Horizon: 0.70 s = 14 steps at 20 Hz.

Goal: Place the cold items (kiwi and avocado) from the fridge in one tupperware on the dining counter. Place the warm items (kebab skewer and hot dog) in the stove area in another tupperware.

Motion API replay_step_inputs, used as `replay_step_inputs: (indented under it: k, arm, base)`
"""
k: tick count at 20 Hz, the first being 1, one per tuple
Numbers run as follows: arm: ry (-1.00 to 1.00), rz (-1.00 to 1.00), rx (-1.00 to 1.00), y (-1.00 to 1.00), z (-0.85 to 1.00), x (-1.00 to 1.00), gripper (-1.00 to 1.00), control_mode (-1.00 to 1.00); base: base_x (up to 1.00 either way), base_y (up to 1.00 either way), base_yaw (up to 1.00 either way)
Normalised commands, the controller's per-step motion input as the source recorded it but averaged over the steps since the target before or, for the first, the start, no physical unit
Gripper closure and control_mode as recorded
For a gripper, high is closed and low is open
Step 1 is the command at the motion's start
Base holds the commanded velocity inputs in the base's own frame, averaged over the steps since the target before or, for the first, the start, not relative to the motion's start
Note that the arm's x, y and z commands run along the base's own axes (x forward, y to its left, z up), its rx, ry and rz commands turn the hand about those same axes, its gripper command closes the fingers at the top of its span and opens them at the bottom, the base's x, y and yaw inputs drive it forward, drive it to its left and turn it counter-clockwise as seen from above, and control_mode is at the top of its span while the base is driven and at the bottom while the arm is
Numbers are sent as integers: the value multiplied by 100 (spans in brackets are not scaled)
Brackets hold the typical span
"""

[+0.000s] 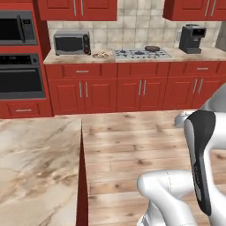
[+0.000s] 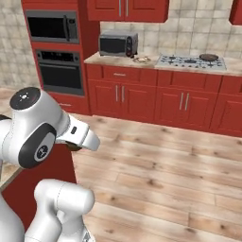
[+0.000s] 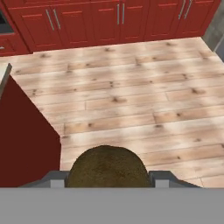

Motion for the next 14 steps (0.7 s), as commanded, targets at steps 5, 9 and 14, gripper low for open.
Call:
replay_step_inputs:
  k: [5, 9, 14]
  arm:
    - [0, 0, 0, 0, 0, 0, 100, 100]
    - [0, 0, 0, 0, 0, 0, 100, 100]
    - [0, 0, 0, 0, 0, 0, 100, 100]
  base:
    - [100, 0, -1]
    - [100, 0, 0]
    - [100, -2, 2]
